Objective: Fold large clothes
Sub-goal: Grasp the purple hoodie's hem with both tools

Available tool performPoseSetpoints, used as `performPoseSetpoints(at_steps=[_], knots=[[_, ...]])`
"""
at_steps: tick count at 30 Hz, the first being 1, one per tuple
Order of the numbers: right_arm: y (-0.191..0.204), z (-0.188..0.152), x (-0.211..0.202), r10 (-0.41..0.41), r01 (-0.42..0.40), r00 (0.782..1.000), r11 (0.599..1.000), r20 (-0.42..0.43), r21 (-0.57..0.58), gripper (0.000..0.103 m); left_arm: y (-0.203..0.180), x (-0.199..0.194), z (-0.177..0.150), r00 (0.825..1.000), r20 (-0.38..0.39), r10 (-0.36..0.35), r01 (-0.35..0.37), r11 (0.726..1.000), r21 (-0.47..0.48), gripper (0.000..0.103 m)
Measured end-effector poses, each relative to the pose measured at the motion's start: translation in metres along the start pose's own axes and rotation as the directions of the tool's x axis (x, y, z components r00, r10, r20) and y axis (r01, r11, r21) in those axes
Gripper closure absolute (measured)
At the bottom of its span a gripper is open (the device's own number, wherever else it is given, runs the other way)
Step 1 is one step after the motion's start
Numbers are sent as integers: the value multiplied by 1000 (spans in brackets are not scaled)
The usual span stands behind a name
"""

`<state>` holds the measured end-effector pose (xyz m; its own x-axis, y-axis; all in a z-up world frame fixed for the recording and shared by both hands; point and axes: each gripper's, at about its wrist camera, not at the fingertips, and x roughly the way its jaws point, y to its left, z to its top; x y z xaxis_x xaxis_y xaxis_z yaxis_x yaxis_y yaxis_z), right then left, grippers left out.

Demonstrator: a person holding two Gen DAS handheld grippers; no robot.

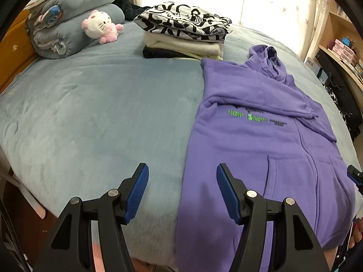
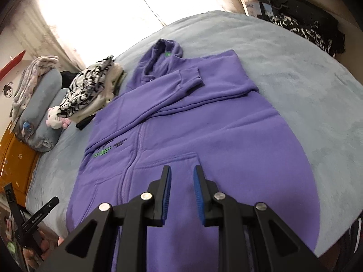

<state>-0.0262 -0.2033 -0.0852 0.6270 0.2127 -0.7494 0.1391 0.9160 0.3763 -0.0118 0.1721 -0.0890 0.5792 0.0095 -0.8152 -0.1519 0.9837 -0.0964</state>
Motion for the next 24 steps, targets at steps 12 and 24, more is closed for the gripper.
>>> performPoseSetpoints(at_steps=[12,24], knots=[[-3,-33,-35,-9,12,999,996,39,-84,83,6,-12,-47,996,-46,-79,80,996,28,42],[-101,-59,-69,27,-26,999,999,-38,28,62,25,-2,-92,942,-144,-304,305,952,-19,42]])
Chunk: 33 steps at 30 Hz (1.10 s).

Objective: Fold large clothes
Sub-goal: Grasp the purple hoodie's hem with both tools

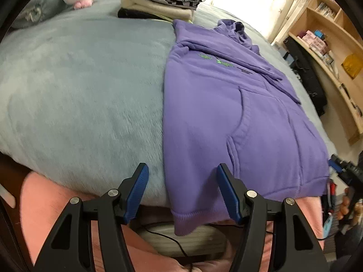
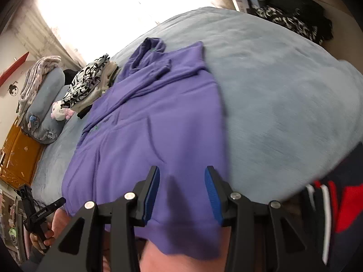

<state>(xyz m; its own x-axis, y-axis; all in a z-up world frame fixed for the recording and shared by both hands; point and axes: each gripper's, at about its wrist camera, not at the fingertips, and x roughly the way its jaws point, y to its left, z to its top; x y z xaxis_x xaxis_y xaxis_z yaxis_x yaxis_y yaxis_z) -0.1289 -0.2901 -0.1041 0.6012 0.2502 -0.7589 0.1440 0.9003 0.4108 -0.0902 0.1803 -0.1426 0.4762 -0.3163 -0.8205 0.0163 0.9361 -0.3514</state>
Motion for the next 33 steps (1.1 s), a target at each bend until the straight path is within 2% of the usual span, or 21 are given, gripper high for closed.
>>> performPoseSetpoints(at_steps=[5,9,16,21,24,26,28,30,32,33], knots=[[-30,-15,-14,-19,19,1000,999,-10,27,61,1,11,-9,997,-61,-51,50,998,-25,42],[-48,-26,-10,58,-55,997,995,-45,81,60,-1,29,-17,988,-131,-79,75,997,-33,39],[-42,-31,15,152,-148,983,988,-104,46,60,7,46,-17,981,-156,-118,106,991,-85,35],[-52,-29,22,244,-235,962,969,-122,79,60,16,58,-18,970,-186,-159,132,980,-148,29],[-53,-31,23,328,-316,935,943,-135,102,59,16,60,-19,969,-188,-160,133,980,-148,28],[-50,-33,24,353,-342,925,935,-143,96,47,16,61,-20,969,-186,-160,134,980,-145,28],[-40,-37,30,353,-346,920,936,-172,68,45,16,60,-19,970,-184,-158,134,981,-139,28],[-28,-38,33,320,-323,927,946,-194,15,44,15,57,-18,973,-177,-151,130,983,-126,31],[-11,-38,33,256,-274,945,959,-203,-70,45,9,50,-17,974,-171,-147,132,987,-95,56],[-5,-38,33,232,-256,951,961,-205,-103,47,2,47,-17,977,-174,-121,111,992,-63,61]])
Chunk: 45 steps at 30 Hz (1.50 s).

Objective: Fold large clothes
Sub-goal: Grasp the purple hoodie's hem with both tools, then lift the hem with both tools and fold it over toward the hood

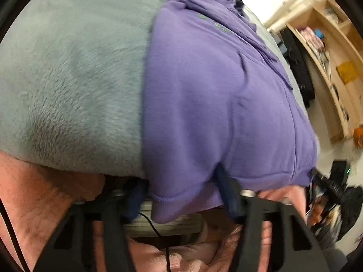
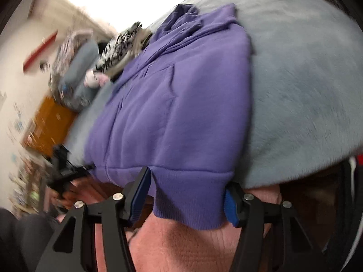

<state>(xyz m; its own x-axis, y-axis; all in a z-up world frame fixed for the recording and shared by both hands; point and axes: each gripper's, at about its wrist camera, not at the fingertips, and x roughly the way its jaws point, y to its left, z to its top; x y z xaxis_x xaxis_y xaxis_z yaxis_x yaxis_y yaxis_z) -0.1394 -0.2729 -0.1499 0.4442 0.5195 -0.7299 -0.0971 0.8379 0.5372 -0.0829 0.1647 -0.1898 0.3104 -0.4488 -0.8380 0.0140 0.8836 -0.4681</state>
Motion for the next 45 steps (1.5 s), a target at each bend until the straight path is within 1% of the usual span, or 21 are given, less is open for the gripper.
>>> performPoseSetpoints(at_steps=[1,2,3,5,7,9,12,13,14,16,18,20,24,27,30,37,40,42,43,44,45], knots=[[5,0,0,-22,22,1000,999,-2,-23,56,-8,-2,-1,999,1,38,-38,999,34,69],[11,1,-2,-36,36,999,998,-5,-49,69,-12,-4,-3,998,4,59,-59,997,54,75],[16,2,-4,-31,31,1000,997,-4,-67,75,-17,-7,-5,997,7,79,-79,994,72,78],[27,3,-11,-51,51,999,993,8,-109,83,-21,-13,-6,997,-1,83,-83,993,83,86],[39,6,-20,-58,61,998,987,24,-146,87,-21,-21,-5,998,-13,65,-63,995,75,89],[46,12,-29,-47,53,998,986,45,-158,88,-19,-34,-1,1000,-21,6,-5,999,39,91],[58,23,-47,9,8,995,987,102,-161,89,-16,-53,6,997,-3,-72,72,997,-8,94],[60,27,-51,27,-8,993,987,119,-162,90,-17,-61,10,989,12,-146,147,989,-22,97],[65,34,-58,54,-30,989,985,140,-168,90,-19,-67,12,982,29,-188,189,982,-22,97],[74,45,-62,78,-48,984,982,160,-183,90,-32,-86,21,970,76,-233,232,973,14,97],[84,60,-68,114,-75,974,977,194,-199,92,-48,-105,36,948,130,-292,287,956,52,97],[93,80,-73,146,-96,960,973,238,-209,93,-60,-116,50,933,164,-320,312,947,70,97],[96,122,-82,194,-130,924,970,328,-208,96,-80,-133,100,907,254,-337,322,942,99,97],[91,160,-79,182,-118,902,976,391,-183,96,-85,-132,141,900,298,-319,314,947,66,97],[76,204,-66,154,-111,886,986,437,-123,96,-84,-120,194,906,329,-265,277,961,10,97],[23,294,-10,58,-82,890,996,453,35,96,-58,-40,300,941,305,-144,183,978,-103,96],[-3,324,33,10,-57,915,993,404,105,93,-41,9,338,961,252,-117,156,978,-140,94],[-19,337,65,-52,-2,934,989,355,150,93,-33,36,354,973,210,-96,132,977,-167,85],[-23,338,76,-70,18,942,987,329,158,93,-30,48,360,978,191,-87,122,977,-178,75],[-30,342,93,-91,42,955,984,281,175,88,-27,57,364,982,173,-77,109,977,-183,66],[-34,342,101,-100,54,963,981,251,185,83,-24,64,367,984,160,-72,102,977,-185,64]])
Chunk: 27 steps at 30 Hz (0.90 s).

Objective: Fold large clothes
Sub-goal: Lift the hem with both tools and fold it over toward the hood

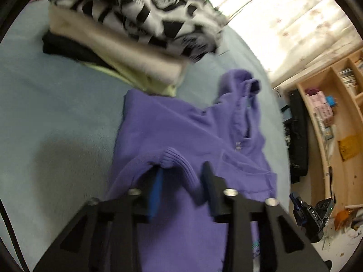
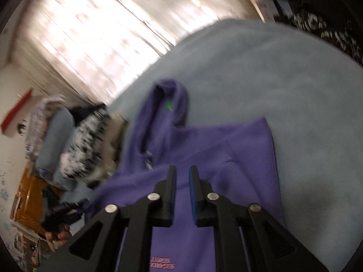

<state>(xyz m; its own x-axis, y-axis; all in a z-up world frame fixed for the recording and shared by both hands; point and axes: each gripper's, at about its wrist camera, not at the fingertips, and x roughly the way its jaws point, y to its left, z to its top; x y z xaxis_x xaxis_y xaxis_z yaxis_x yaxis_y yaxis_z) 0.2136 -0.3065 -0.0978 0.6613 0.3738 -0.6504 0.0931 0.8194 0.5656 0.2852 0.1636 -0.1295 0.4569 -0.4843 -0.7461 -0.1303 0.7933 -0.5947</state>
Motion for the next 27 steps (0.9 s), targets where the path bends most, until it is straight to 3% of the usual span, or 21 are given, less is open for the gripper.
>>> performPoseSetpoints(at_steps=[1,3,4,7,10,12,16,19,22,24,27], knots=[[-4,-1,9,-13,13,1000,1000,-25,2,70,2,5,2,1000,-11,0,0,1000,5,59],[-8,-4,13,-18,18,999,1000,-27,-16,54,3,11,5,999,-33,-2,3,1000,25,47],[-9,-6,12,-18,17,1000,999,-21,-33,52,1,10,5,1000,-25,12,-11,999,45,41],[-10,-8,7,-41,40,999,994,-7,-103,52,-8,0,5,998,12,59,-61,987,149,38],[1,-8,8,-170,167,985,952,9,-255,52,-19,-7,3,991,60,119,-131,948,289,32],[6,-7,16,-230,219,973,921,3,-322,52,-23,-3,2,980,94,176,-198,908,369,32],[10,-2,41,-261,224,964,898,-49,-379,52,-23,23,0,961,98,260,-274,834,479,32],[3,4,61,-314,268,947,886,-65,-378,52,-23,33,2,956,100,275,-286,812,509,33],[-11,9,75,-311,252,941,906,-132,-339,52,-27,37,3,952,130,277,-302,787,538,34],[-10,9,75,-307,247,943,904,-128,-348,52,-29,39,3,951,133,279,-305,774,555,39],[-8,6,72,-283,216,949,905,-141,-366,52,-33,45,1,948,123,294,-308,747,589,55]])
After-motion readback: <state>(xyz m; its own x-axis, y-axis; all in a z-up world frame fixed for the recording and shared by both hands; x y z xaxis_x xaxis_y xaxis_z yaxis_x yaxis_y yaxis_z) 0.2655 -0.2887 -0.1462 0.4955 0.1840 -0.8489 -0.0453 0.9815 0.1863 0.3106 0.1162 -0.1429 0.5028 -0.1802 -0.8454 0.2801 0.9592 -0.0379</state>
